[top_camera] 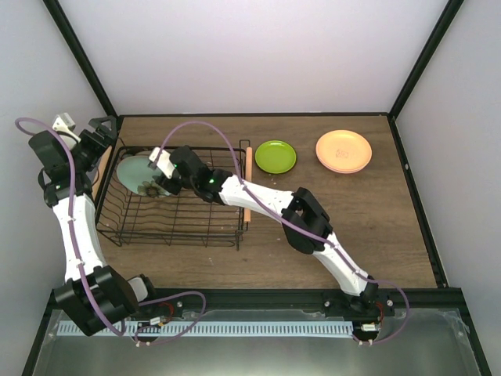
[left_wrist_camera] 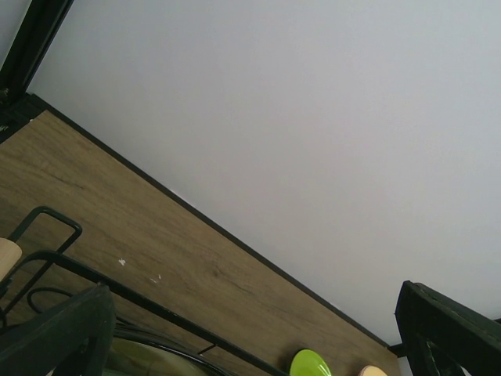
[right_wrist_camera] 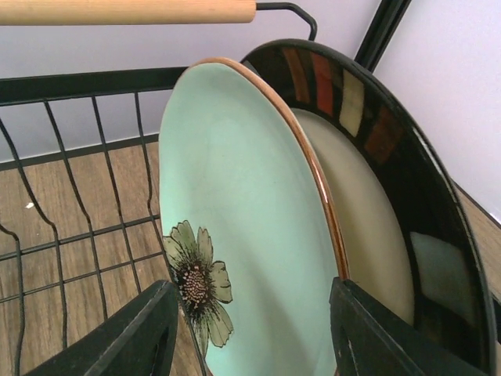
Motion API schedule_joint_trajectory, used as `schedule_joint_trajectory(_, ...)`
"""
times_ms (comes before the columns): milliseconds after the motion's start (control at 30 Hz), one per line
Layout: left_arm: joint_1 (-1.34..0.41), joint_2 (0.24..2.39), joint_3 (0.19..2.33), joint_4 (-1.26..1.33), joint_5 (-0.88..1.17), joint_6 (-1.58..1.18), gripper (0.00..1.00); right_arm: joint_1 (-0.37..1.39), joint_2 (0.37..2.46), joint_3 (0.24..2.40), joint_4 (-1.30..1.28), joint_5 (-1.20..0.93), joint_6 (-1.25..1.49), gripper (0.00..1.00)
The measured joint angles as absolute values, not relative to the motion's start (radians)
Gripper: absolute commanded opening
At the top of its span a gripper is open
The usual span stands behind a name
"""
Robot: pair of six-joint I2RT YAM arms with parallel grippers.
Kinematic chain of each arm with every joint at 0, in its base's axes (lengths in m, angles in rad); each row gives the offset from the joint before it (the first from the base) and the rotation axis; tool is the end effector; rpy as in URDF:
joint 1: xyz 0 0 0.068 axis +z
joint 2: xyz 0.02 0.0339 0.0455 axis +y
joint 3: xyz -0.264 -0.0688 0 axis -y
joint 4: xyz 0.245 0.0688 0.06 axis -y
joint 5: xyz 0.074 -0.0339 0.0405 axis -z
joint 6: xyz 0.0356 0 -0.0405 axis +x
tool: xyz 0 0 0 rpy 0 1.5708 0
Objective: Unload the plates from the dish rack
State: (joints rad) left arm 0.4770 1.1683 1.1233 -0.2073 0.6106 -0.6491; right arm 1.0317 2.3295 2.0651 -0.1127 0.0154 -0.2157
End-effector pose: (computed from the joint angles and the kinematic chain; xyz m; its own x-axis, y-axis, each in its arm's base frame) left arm 0.2438 0.1030 0.3796 -0.2474 -0.6853 -0.6849 -0.0408 0.7136 -0.6994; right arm 0.2857 0.4766 0.2586 -0.0026 -0.4212 -0.9070 -0.8715 0.4458 -0.2045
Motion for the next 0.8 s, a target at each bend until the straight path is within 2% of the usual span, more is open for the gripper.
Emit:
schedule_joint_trajectory(667,0.477,1.185,1.123,-0.187,0.611,-0.651,1.00,1.002,2.361,2.065,-0.069,0.044,-0.189,0.54)
schedule_joint_trajectory(800,0.477,1.185,1.123,-0.186,0.611,-0.651,1.00,0.997,2.386,2.065,-0.067,0.028,-0.182,0.48)
